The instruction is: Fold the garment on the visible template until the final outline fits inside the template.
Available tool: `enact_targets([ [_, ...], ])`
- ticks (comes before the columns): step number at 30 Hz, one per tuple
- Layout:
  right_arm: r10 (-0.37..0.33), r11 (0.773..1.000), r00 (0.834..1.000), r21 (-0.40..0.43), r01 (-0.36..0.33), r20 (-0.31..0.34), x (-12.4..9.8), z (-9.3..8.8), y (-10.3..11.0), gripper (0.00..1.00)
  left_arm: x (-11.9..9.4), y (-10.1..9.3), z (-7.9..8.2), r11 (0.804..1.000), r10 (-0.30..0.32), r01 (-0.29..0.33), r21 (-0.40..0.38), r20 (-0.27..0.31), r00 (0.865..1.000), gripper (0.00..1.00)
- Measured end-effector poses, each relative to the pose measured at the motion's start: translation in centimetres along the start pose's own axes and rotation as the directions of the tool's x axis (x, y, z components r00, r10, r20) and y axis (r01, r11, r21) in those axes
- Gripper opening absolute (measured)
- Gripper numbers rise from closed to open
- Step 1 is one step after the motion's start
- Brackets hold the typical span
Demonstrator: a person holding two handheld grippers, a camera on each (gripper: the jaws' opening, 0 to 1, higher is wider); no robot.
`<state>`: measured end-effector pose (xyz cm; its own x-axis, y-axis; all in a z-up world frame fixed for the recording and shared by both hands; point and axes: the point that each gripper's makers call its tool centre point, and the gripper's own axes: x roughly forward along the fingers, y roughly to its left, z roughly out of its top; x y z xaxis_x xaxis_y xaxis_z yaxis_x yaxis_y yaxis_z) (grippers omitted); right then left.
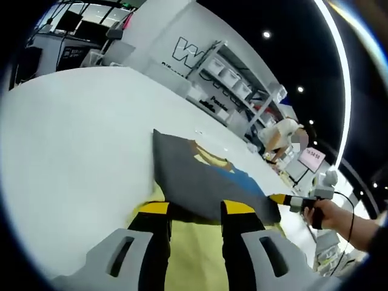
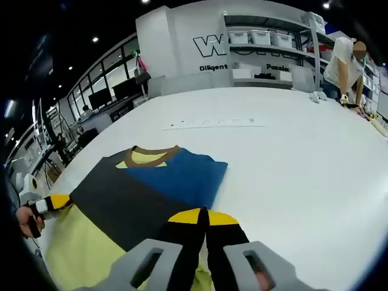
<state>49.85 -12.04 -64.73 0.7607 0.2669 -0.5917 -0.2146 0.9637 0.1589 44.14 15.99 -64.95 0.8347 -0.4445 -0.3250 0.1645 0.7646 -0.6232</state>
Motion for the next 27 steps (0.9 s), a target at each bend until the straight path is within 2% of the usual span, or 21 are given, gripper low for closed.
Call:
enact_targets([
  [4, 0.003, 1.0, 1.0, -0.014, -0.003, -0.009, 0.4, 0.1, 0.0, 0.0, 0.0, 0.6, 0.1, 0.999, 0.012, -0.012, -0.038, 0.007, 1.0, 0.15],
  [6, 0.023, 1.0, 1.0, 0.007, -0.023, 0.008, 0.1, 0.8, 0.5, 0.0, -0.2, 1.1, 0.3, 0.996, 0.035, -0.033, -0.086, 0.025, 0.999, 0.09],
  [7, 0.024, 1.0, 1.0, 0.0, -0.024, 0.01, 0.0, 0.9, 0.5, 0.0, -0.2, 1.1, 0.3, 0.995, 0.035, -0.032, -0.098, 0.029, 0.999, 0.06],
  [9, 0.031, 0.998, 1.0, -0.059, -0.03, 0.001, 0.1, 1.1, 0.7, 0.0, 0.0, 1.2, 0.8, 0.984, 0.029, -0.017, -0.18, 0.061, 0.998, 0.0],
  [10, 0.037, 0.996, 0.999, -0.075, -0.038, -0.009, 0.2, 1.1, 0.9, 0.0, 0.1, 1.2, 1.0, 0.981, 0.02, -0.005, -0.192, 0.075, 0.997, 0.0],
  [12, 0.031, 0.996, 0.999, -0.078, -0.033, -0.017, 0.4, 1.1, 0.7, 0.0, 0.1, 1.4, 0.7, 0.984, 0.03, -0.018, -0.179, 0.063, 0.998, 0.0],
  [14, 0.023, 0.997, 1.0, -0.077, -0.024, -0.013, 0.5, 1.4, 0.5, 0.0, -0.1, 1.5, 0.9, 0.982, 0.038, -0.024, -0.186, 0.075, 0.996, 0.0],
  [15, 0.018, 0.997, 1.0, -0.076, -0.019, -0.008, 0.4, 1.6, 0.4, 0.0, -0.2, 1.6, 1.2, 0.97, 0.051, -0.027, -0.242, 0.096, 0.994, 0.0],
  [16, 0.016, 0.997, 1.0, -0.077, -0.017, -0.004, 0.4, 1.7, 0.4, 0.0, -0.2, 1.6, 1.3, 0.966, 0.051, -0.023, -0.257, 0.1, 0.994, 0.0],
  [18, 0.01, 0.998, 1.0, -0.068, -0.009, 0.015, 0.5, 2.4, 0.2, 0.0, -0.4, 1.7, 1.9, 0.939, 0.056, -0.003, -0.343, 0.145, 0.988, 0.0],
  [24, 0.007, 0.997, 1.0, -0.083, -0.005, 0.026, 0.7, 3.1, 0.5, 0.0, -0.9, 2.6, 2.2, 0.911, 0.089, -0.005, -0.413, 0.183, 0.979, 0.0],
  [25, 0.004, 0.997, 1.0, -0.08, -0.005, -0.007, 0.8, 2.6, 0.3, 0.0, -0.9, 2.7, 2.1, 0.911, 0.088, -0.007, -0.413, 0.176, 0.98, 0.0],
  [27, -0.001, 0.997, 1.0, -0.075, 0.0, -0.024, 1.3, 1.9, 0.0, 0.0, -0.9, 2.8, 1.7, 0.913, 0.095, -0.025, -0.406, 0.153, 0.984, 0.0],
])
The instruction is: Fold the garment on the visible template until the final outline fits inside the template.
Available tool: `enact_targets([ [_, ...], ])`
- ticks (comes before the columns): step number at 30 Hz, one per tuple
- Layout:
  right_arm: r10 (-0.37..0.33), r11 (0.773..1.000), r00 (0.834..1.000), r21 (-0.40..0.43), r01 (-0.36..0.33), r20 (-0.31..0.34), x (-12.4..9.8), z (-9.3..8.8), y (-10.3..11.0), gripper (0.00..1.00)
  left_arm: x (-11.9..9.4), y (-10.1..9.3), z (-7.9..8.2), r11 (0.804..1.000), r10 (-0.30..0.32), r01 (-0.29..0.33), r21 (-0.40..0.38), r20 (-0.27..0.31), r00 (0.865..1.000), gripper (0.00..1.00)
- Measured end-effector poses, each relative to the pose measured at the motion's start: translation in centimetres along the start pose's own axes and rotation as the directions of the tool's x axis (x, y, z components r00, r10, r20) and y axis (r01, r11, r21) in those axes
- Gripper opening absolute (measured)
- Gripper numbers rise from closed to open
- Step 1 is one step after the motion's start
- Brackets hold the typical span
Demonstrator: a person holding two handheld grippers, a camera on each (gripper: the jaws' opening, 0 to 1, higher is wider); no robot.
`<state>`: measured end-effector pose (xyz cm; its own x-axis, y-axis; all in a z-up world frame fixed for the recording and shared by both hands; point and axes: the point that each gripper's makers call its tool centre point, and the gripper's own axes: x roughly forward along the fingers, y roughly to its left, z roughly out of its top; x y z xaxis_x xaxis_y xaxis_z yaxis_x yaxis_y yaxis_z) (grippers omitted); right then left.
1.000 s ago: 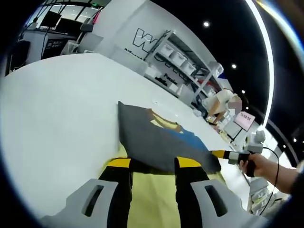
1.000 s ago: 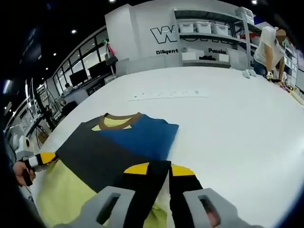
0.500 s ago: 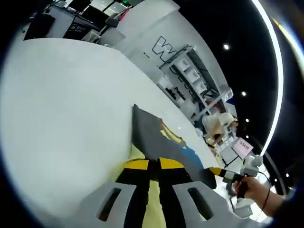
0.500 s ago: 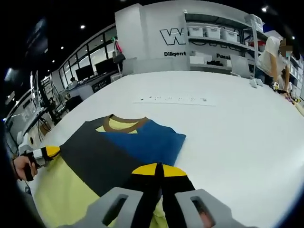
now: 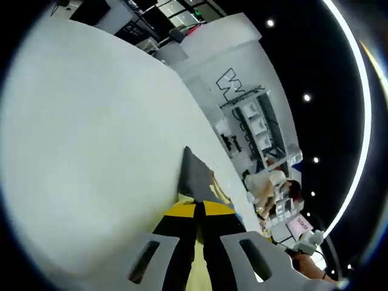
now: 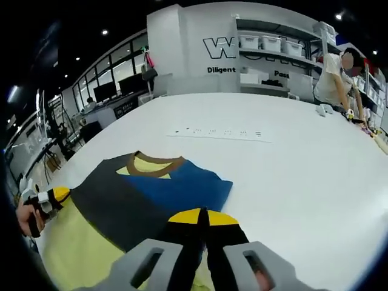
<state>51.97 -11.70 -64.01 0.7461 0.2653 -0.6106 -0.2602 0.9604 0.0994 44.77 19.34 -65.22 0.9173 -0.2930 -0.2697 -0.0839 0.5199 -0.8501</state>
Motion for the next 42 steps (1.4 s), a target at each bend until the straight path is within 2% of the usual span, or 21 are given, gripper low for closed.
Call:
enact_targets([
  [4, -0.008, 1.0, 0.999, -0.008, 0.008, -0.042, 0.5, -1.2, -0.4, 0.0, -0.4, 1.2, -0.5, 0.997, 0.068, -0.067, 0.049, -0.033, 0.997, 0.0],
  [8, -0.01, 1.0, 0.997, 0.007, 0.01, -0.075, 0.7, -2.2, -0.4, 0.0, -0.5, 1.2, -0.5, 0.998, 0.062, -0.061, 0.028, -0.033, 0.998, 0.0],
  [11, -0.01, 1.0, 0.996, -0.001, 0.01, -0.092, 0.8, -2.7, -0.4, 0.0, -0.6, 1.2, -0.6, 0.997, 0.067, -0.065, 0.043, -0.037, 0.997, 0.0],
  [14, -0.009, 1.0, 0.997, -0.01, 0.008, -0.077, 0.4, -2.3, -0.2, 0.01, -0.6, 1.1, -0.7, 0.995, 0.066, -0.062, 0.078, -0.044, 0.997, 0.0],
  [16, -0.007, 1.0, 0.999, -0.017, 0.007, -0.048, -0.5, -1.7, 0.0, 0.09, -0.7, 0.9, -0.7, 0.995, 0.062, -0.058, 0.078, -0.051, 0.997, 0.0],
  [19, 0.008, 1.0, 0.999, -0.017, -0.009, -0.039, -1.6, -1.6, 0.7, 0.08, -0.6, 0.8, -0.6, 0.996, 0.055, -0.051, 0.068, -0.049, 0.997, 0.0],
  [27, 0.031, 0.998, 0.998, 0.052, -0.028, -0.057, -4.2, -4.6, 2.3, 0.1, -0.5, 0.8, -0.6, 0.997, 0.05, -0.048, 0.056, -0.05, 0.997, 0.0],
  [34, 0.049, 0.993, 0.997, 0.115, -0.042, -0.058, -5.4, -6.2, 3.3, 0.11, -0.5, 0.5, -0.9, 0.997, 0.042, -0.038, 0.061, -0.056, 0.998, 0.0],
  [39, 0.061, 0.99, 0.995, 0.132, -0.05, -0.079, -5.2, -6.9, 3.8, 0.08, -0.5, 0.5, -0.9, 0.997, 0.041, -0.038, 0.066, -0.056, 0.998, 0.0],
  [42, 0.079, 0.984, 0.994, 0.163, -0.067, -0.069, -4.6, -7.0, 4.1, 0.05, -0.5, 0.4, -1.0, 0.997, 0.039, -0.035, 0.071, -0.058, 0.998, 0.0],
])
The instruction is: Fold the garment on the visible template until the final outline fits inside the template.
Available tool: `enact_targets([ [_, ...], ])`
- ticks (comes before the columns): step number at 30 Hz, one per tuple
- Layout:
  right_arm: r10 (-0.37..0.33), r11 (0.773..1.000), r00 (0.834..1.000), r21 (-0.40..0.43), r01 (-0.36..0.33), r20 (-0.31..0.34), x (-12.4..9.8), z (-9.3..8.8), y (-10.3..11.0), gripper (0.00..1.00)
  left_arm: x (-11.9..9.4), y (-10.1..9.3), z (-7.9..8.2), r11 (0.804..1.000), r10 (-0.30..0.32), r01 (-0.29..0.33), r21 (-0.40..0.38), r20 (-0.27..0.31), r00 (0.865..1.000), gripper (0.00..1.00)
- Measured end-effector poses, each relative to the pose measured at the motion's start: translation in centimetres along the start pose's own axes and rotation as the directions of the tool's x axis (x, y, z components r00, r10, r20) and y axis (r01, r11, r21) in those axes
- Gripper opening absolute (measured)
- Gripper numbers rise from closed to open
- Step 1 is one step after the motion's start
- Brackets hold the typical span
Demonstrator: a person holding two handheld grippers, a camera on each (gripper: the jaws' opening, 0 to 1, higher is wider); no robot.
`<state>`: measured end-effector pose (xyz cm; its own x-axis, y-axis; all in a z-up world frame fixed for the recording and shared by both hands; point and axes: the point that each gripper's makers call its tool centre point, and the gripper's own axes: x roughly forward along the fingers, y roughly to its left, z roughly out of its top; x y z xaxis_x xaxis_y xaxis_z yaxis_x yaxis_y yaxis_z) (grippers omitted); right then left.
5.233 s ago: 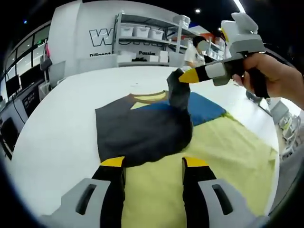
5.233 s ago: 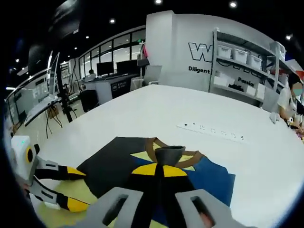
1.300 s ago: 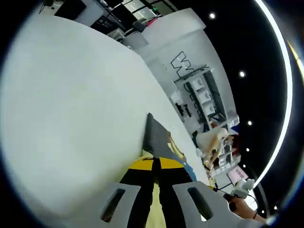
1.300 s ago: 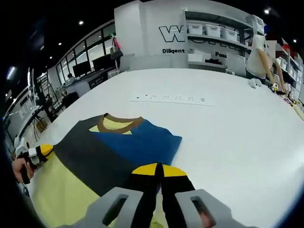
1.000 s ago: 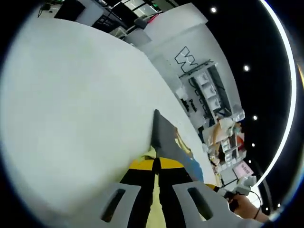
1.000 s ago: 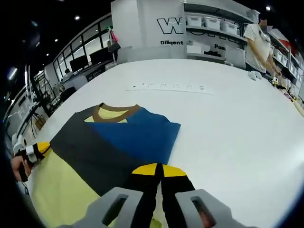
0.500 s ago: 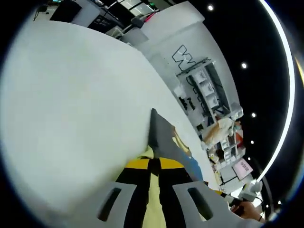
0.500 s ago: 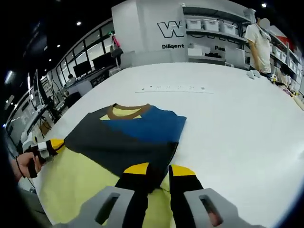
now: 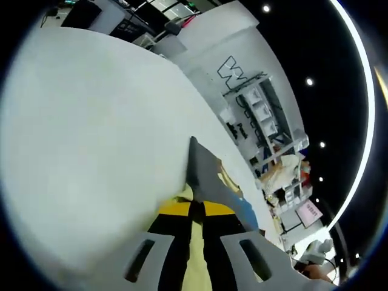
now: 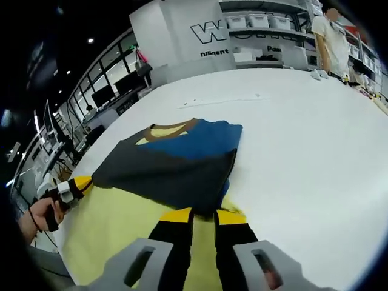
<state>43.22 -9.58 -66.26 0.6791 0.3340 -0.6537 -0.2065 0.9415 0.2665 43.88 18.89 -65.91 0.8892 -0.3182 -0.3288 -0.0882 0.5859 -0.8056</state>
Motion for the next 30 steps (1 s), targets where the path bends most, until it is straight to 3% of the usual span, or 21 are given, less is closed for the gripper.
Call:
enact_targets([
  [3, -0.002, 1.0, 1.0, 0.006, 0.002, -0.004, 0.1, 0.0, -0.1, 0.0, 0.0, 0.0, -0.1, 1.0, -0.002, 0.002, 0.003, -0.002, 1.0, 0.0],
  [10, 0.029, 0.998, 1.0, 0.059, -0.028, -0.012, -1.0, -0.1, 0.0, 0.0, -0.1, 0.1, 0.0, 1.0, 0.0, 0.0, 0.006, -0.003, 1.0, 0.0],
  [13, 0.018, 0.999, 0.998, 0.05, -0.015, -0.055, -1.5, -1.0, -0.4, 0.0, -0.4, 0.7, 0.1, 0.996, 0.044, -0.042, 0.082, -0.015, 0.999, 0.0],
  [15, -0.008, 0.998, 0.997, -0.055, 0.004, -0.071, -1.5, -1.3, -0.7, 0.0, -0.5, 0.8, 0.2, 0.988, 0.056, -0.052, 0.144, -0.021, 0.998, 0.0],
  [18, 0.002, 1.0, 0.997, -0.015, -0.004, -0.081, -1.4, -1.7, -0.4, 0.0, -0.6, 1.0, 0.0, 0.983, 0.078, -0.071, 0.17, -0.033, 0.996, 0.0],
  [22, -0.006, 0.998, 0.998, -0.066, 0.002, -0.07, -1.9, -1.2, -0.3, 0.01, -1.1, 1.0, -0.2, 0.978, 0.084, -0.073, 0.195, -0.052, 0.995, 0.0],
  [28, 0.004, 0.996, 1.0, -0.091, -0.005, -0.02, -3.6, -0.2, -0.1, 0.13, -2.5, -0.6, -0.4, 0.954, 0.048, -0.02, 0.299, -0.087, 0.995, 0.0],
  [29, 0.042, 0.997, 0.997, -0.06, -0.038, 0.057, -3.7, 0.9, 0.5, 0.16, -2.8, -1.0, -0.5, 0.95, 0.039, -0.007, 0.312, -0.098, 0.994, 0.0],
  [30, 0.066, 0.997, 0.995, -0.046, -0.063, 0.076, -3.8, 1.1, 0.9, 0.19, -2.9, -1.2, -0.6, 0.946, 0.034, 0.004, 0.324, -0.109, 0.993, 0.0],
])
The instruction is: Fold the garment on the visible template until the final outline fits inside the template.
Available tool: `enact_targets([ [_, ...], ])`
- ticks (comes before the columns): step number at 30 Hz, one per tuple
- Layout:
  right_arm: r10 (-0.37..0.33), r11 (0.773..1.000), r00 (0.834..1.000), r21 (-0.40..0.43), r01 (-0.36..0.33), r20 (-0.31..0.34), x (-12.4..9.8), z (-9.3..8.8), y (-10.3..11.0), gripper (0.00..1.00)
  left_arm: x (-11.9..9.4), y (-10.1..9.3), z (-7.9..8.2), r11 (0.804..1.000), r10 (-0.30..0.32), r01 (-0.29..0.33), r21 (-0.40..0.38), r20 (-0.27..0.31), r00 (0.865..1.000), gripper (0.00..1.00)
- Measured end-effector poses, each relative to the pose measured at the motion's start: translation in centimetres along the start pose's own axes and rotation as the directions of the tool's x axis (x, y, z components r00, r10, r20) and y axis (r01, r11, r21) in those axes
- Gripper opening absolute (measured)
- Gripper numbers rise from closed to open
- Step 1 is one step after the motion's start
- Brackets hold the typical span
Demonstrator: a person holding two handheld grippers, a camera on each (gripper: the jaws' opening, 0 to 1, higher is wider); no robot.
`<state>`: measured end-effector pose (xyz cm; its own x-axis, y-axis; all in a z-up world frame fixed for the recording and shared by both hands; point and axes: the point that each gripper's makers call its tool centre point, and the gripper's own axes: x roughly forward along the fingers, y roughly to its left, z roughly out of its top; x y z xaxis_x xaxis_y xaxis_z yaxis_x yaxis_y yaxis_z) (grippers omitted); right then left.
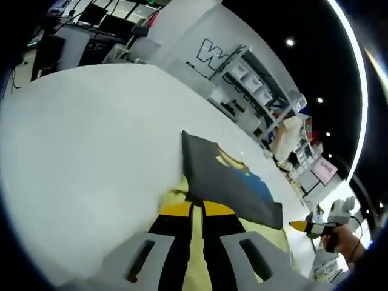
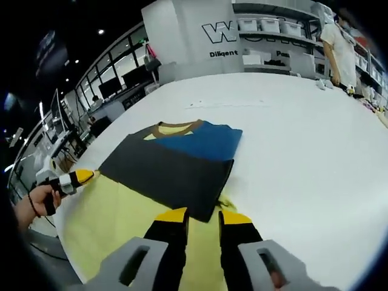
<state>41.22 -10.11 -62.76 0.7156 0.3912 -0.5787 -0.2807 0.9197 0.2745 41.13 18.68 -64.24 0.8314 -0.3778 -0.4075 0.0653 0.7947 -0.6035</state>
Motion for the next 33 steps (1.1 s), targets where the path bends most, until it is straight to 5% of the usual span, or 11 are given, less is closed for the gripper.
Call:
enact_targets([
  [8, 0.016, 0.999, 0.999, -0.032, -0.017, -0.036, -1.2, -1.0, 0.8, 0.16, -1.4, -2.3, 0.1, 0.988, -0.088, 0.095, 0.122, -0.061, 0.994, 0.08],
  [11, 0.034, 0.998, 0.998, -0.051, -0.037, -0.057, -1.9, -1.7, 1.4, 0.17, -2.4, -3.2, -0.3, 0.965, -0.126, 0.149, 0.216, -0.115, 0.985, 0.08],
  [18, 0.049, 0.994, 0.993, -0.09, -0.059, -0.107, -3.3, -3.4, 1.8, 0.18, -4.1, -3.6, -1.4, 0.934, -0.149, 0.202, 0.296, -0.192, 0.97, 0.09],
  [21, 0.052, 0.994, 0.991, -0.088, -0.063, -0.121, -3.7, -4.0, 1.9, 0.18, -5.0, -3.9, -2.3, 0.93, -0.186, 0.248, 0.27, -0.238, 0.953, 0.08],
  [27, 0.045, 0.989, 0.987, -0.13, -0.066, -0.157, -4.9, -5.4, 2.0, 0.2, -6.6, -3.8, -3.9, 0.897, -0.182, 0.288, 0.336, -0.315, 0.932, 0.09],
  [30, 0.056, 0.989, 0.985, -0.126, -0.076, -0.161, -5.4, -6.3, 2.4, 0.19, -7.7, -4.3, -5.1, 0.859, -0.22, 0.362, 0.363, -0.377, 0.9, 0.01],
  [33, 0.063, 0.987, 0.978, -0.132, -0.091, -0.198, -6.2, -7.9, 2.6, 0.19, -8.4, -4.1, -6.0, 0.842, -0.207, 0.38, 0.383, -0.42, 0.883, 0.06],
])
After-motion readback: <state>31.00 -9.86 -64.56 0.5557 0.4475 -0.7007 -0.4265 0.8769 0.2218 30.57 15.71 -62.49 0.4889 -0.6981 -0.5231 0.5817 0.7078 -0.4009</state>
